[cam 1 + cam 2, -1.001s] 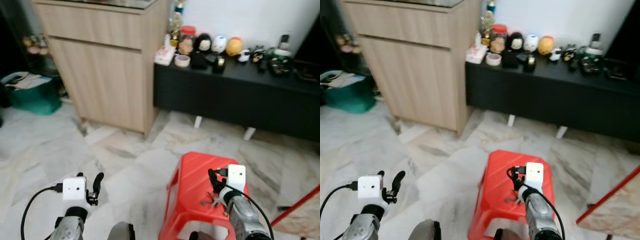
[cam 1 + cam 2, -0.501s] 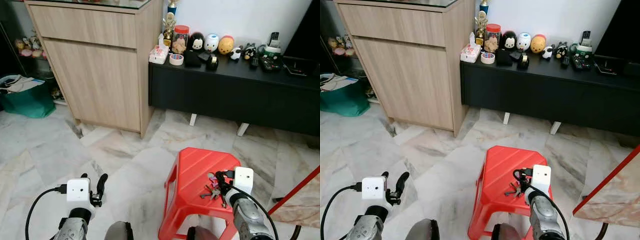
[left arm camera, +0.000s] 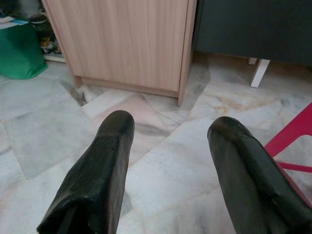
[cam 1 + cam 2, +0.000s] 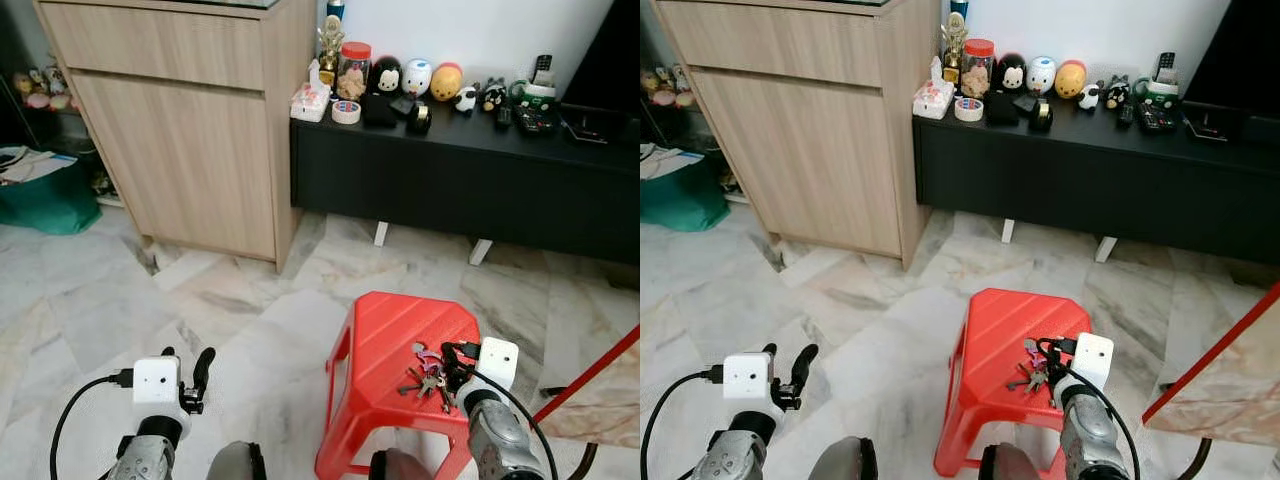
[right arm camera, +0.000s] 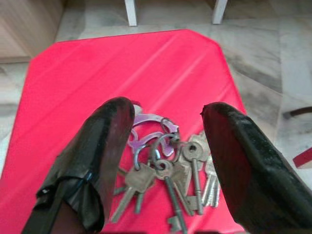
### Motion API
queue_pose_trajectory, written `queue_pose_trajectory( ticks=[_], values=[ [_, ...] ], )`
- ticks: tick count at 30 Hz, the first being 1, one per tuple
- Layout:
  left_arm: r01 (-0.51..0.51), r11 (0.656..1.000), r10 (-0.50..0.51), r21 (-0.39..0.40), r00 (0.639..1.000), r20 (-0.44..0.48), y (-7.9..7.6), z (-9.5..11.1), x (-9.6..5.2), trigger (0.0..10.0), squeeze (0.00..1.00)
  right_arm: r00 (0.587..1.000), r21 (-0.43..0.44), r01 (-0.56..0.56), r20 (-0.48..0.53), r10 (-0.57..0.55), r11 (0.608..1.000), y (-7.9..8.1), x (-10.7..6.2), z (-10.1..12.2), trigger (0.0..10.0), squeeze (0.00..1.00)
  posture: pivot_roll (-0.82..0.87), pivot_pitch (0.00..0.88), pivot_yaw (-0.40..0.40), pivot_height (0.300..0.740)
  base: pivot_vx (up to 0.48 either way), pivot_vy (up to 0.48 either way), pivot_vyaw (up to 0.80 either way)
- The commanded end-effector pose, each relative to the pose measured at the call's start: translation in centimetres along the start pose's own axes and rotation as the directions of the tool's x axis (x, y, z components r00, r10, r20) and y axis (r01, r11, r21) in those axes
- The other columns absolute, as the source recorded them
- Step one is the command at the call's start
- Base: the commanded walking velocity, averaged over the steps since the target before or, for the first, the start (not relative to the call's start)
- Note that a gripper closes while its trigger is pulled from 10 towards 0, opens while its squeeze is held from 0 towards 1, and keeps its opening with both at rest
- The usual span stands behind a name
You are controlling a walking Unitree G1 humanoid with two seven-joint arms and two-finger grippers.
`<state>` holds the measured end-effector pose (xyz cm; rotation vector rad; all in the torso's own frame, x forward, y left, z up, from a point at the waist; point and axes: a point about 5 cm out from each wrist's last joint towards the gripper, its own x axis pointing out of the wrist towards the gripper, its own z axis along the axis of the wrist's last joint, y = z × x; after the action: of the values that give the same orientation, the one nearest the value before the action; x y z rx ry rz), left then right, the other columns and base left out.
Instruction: Hang keys on a hook
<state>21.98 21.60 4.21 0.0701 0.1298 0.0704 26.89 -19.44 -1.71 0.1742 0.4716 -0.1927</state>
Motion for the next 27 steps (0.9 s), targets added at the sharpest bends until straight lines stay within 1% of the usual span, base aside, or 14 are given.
queue_pose_trajectory(
  ticks=[1, 3, 12, 15, 22, 27],
  values=[
    [0.004, 1.0, -0.004, 0.004, 1.0, 0.001, -0.03, -0.02, -0.06, 10.0, 0.0, 1.0, 0.01, 0.011, -0.009, -0.011, 1.0, -0.18, 0.03, -0.07, 10.0, 0.0, 0.09, 0.026, -0.079, 0.625, 0.0, 0.0, 0.0],
    [0.003, 1.0, -0.003, 0.004, 1.0, 0.002, 0.06, 0.01, -0.09, 10.0, 0.0, 1.0, 0.01, 0.012, -0.01, -0.012, 1.0, -0.1, 0.05, -0.05, 10.0, 0.0, 0.09, 0.027, -0.078, 0.625, 0.0, 0.0, 0.0],
    [0.004, 1.0, -0.004, 0.006, 1.0, 0.003, 0.16, 0.04, -0.19, 10.0, 0.0, 1.0, 0.016, 0.017, -0.007, -0.017, 1.0, 0.01, 0.05, -0.05, 10.0, 0.0, 0.09, 0.031, -0.076, 0.625, 0.276, 0.0, 0.0],
    [0.006, 1.0, -0.006, 0.006, 1.0, 0.004, 0.16, 0.05, -0.22, 10.0, 0.0, 0.998, -0.004, 0.051, -0.023, -0.051, 0.999, -0.27, 0.05, -0.18, 10.0, 0.0, 0.09, 0.033, -0.075, 0.625, 0.329, 0.0, 0.0],
    [0.004, 1.0, -0.004, 0.004, 1.0, 0.005, 0.2, 0.06, -0.25, 10.0, 0.0, 0.998, 0.001, 0.056, -0.014, -0.056, 0.998, -0.32, 0.03, -0.14, 10.0, 0.0, 0.09, 0.033, -0.075, 0.625, 0.334, 0.0, -0.53],
    [0.001, 1.0, -0.001, 0.005, 1.0, 0.002, 0.28, 0.02, -0.33, 10.0, 0.0, 1.0, -0.009, 0.021, -0.014, -0.021, 1.0, 0.12, 0.05, -0.15, 10.0, 0.0, 0.09, 0.036, -0.074, 0.625, 0.0, 0.0, 0.0]
  ],
)
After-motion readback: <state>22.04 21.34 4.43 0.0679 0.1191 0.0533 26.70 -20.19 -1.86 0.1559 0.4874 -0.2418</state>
